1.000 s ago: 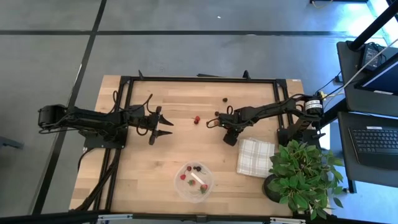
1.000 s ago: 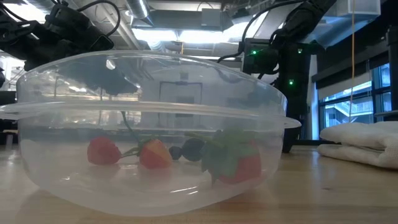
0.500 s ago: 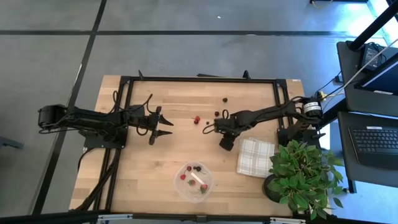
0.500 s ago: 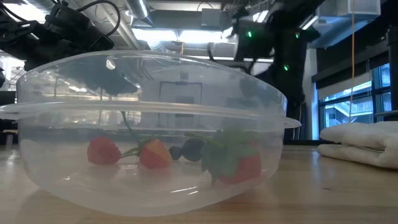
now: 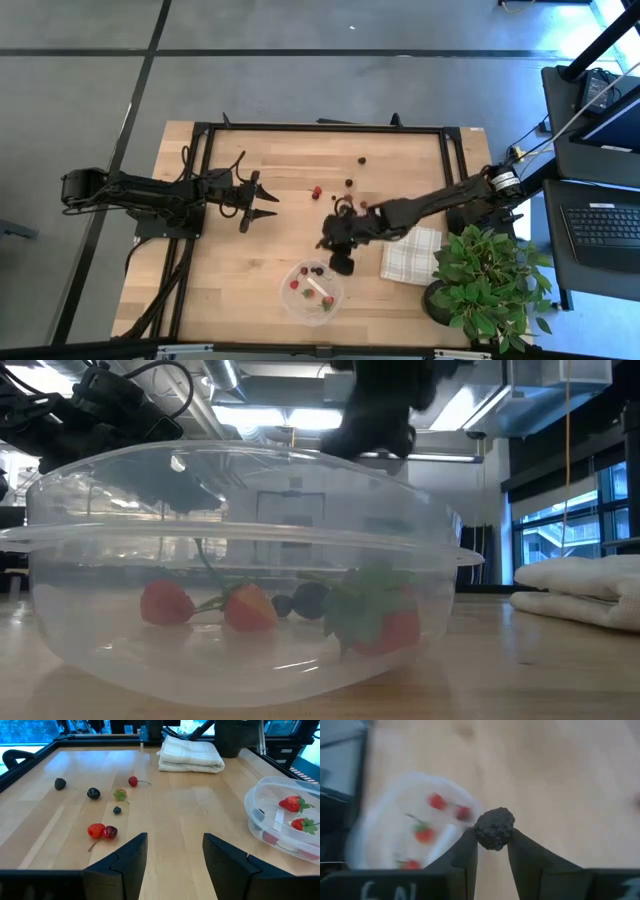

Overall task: Pick and placing Produce into tupperware
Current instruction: Put the blackberry in the bottom transparent bin

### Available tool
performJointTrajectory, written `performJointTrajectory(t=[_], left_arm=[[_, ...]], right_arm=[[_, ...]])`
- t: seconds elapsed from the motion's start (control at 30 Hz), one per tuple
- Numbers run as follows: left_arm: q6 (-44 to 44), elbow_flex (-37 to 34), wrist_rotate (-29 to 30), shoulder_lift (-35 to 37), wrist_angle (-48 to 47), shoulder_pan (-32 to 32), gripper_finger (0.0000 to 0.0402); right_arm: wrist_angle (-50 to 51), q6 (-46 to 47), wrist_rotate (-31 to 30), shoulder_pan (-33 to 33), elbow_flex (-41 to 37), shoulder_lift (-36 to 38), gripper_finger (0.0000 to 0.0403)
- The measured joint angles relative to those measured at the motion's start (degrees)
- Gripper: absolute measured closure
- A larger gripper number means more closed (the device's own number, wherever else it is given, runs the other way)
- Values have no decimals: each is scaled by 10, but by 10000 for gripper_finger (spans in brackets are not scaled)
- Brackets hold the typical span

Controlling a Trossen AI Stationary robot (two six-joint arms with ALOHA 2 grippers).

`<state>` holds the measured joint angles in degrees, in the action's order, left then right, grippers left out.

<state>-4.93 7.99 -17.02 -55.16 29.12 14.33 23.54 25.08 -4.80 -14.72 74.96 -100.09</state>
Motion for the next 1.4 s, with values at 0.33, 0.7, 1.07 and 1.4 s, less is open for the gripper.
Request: performJointTrajectory(t=[0.33,0.7,1.07,1.4], left_arm=[[0,0,0,0,-2,0,217],[0,0,0,0,-2,0,217],[-1,0,0,0,-4,0,217],[-1,0,0,0,-6,0,217]], right_arm=[[-109,-29,24,-40,0,-81,307],[-48,-84,55,-59,80,-159,307],[189,-102,55,-59,255,-268,307],[244,-124,55,-59,337,-314,307]])
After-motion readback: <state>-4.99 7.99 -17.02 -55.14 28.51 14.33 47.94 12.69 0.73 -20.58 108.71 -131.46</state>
